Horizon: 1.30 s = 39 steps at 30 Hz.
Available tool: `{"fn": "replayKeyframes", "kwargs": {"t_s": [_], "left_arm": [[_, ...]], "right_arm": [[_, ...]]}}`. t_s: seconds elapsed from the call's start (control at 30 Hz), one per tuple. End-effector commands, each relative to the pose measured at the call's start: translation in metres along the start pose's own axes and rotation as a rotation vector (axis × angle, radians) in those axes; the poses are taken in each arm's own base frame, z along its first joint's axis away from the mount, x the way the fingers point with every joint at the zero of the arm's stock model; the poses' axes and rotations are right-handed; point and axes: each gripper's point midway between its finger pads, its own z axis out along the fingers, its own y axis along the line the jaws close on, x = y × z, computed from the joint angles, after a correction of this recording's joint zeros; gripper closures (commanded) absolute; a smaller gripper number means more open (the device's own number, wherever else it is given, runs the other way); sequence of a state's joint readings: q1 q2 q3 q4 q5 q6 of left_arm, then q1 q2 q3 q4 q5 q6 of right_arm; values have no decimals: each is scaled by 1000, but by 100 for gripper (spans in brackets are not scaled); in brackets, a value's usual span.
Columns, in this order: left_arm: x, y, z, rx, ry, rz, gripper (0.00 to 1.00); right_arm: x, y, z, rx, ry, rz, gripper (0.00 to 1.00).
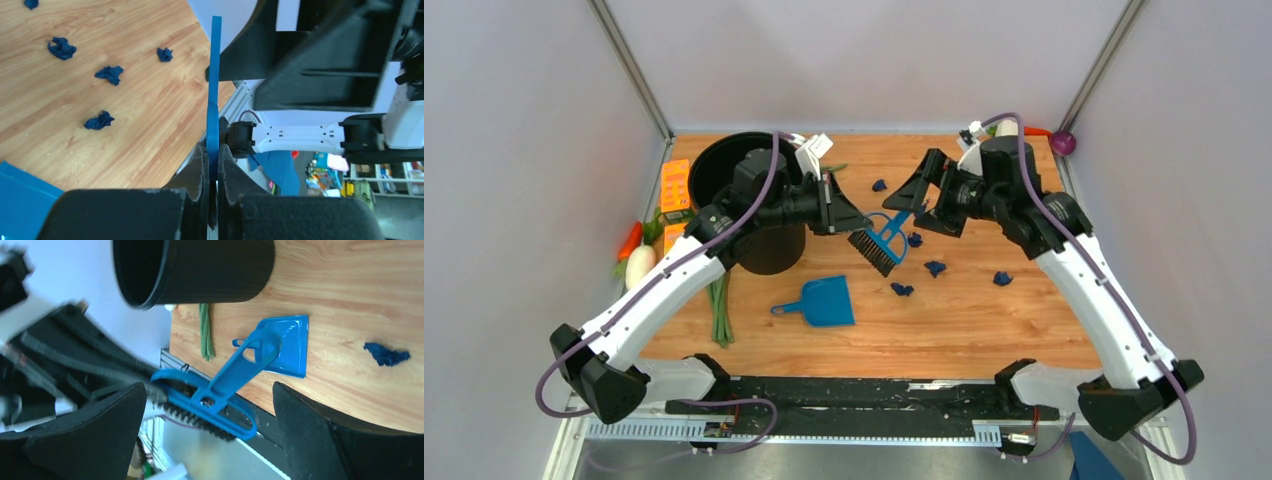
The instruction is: Sweep away the paper scraps from the table
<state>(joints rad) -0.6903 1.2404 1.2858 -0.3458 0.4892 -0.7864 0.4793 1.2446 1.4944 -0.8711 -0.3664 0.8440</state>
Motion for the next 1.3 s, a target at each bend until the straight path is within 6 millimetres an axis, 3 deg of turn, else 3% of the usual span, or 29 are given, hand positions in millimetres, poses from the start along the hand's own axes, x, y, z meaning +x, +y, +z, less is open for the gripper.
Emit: {"fn": "replayKeyframes", "kwargs": {"t_s": [0.0,0.1,0.13,0.23,0.3,0.4,0.6,0.77,1.07,1.13,1.27], "left_arm": [[9,-22,-26,121,132,-25,100],[12,-32,-36,187,218,-69,100],[21,-39,-43,234,289,-105,100],[31,-49,-49,311,404,-158,100],[29,-60,-57,369,411,-151,100],[22,-76,-64,445,401,-146,100],[10,-75,-75,435,361,-128,100],[8,-89,-90,488,370,-111,100],[15,-100,-104,521,376,-71,100],[14,-99,-103,515,371,-74,100],[14,-100,-100,517,370,-68,100]], "right_arm": [[5,36,-34,-234,-39,-307,0],[14,38,-53,-285,-55,-398,5],[17,39,-58,-310,-55,-419,8],[39,50,-69,-462,24,-470,11],[52,53,-72,-522,97,-478,14],[55,57,-81,-555,97,-514,18],[68,65,-104,-634,141,-517,18],[46,59,-112,-542,-23,-483,16],[42,74,-109,-628,10,-414,18],[42,74,-108,-630,18,-414,20],[44,74,-106,-644,53,-407,36]]}}
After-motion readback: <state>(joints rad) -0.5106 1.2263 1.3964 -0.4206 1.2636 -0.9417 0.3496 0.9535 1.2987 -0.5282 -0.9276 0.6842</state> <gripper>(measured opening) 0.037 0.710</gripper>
